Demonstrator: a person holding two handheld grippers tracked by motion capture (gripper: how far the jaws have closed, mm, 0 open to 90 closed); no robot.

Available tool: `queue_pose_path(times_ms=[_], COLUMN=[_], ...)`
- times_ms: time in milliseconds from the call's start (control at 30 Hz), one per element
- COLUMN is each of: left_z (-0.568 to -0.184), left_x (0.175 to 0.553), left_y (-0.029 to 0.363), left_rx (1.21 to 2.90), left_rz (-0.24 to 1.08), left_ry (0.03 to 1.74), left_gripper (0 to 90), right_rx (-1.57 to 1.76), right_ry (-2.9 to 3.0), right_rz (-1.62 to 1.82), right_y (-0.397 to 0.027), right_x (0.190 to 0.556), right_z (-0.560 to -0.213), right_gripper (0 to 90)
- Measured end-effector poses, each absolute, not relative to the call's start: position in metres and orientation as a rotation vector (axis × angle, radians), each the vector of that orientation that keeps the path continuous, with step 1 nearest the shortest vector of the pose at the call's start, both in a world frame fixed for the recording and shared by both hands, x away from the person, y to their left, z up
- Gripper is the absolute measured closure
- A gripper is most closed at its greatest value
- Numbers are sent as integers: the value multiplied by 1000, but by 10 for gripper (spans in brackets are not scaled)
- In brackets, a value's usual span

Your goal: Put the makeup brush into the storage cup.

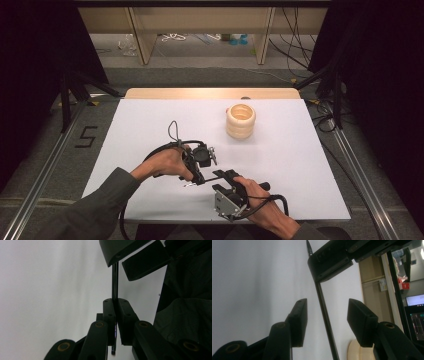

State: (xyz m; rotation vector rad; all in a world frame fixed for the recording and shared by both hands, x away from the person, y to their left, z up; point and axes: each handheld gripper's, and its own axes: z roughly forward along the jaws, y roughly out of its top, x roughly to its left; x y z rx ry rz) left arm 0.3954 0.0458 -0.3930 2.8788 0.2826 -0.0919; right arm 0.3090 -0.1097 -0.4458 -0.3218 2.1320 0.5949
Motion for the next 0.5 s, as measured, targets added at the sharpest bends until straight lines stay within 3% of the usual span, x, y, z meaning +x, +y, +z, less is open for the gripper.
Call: queue_pose_path(times_ms=[500], left_z=[-390], left_x=[392], left_y=[41], left_rx=[2888], left_rz=[-88], left_ry=[259], left_gripper=[848], right_rx=[-412], right_ry=[2104], right_rz=[513], right_y=[-104], right_x=[308], right_z=[-448], right_gripper=[633])
